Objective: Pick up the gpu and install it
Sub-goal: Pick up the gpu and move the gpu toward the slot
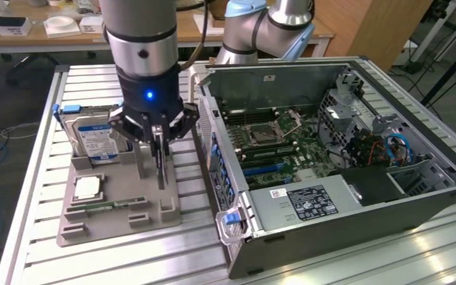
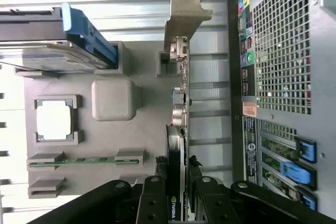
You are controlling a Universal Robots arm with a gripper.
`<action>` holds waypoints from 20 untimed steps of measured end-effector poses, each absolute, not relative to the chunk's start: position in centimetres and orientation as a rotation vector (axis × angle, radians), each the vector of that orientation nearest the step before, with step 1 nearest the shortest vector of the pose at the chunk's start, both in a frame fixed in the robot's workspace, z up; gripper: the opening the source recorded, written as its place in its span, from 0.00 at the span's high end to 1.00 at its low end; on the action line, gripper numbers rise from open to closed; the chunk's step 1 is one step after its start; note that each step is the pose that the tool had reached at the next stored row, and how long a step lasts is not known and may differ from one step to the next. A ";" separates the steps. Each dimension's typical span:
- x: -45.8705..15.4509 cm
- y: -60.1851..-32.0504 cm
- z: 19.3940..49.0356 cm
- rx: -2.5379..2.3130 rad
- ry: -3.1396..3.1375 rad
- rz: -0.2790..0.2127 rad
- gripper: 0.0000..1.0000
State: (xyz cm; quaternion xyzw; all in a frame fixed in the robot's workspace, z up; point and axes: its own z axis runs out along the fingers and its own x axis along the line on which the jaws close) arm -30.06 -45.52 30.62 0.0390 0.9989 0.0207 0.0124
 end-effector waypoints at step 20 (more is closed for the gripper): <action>-30.1 -45.5 39.7 0.122 3.114 0.065 0.74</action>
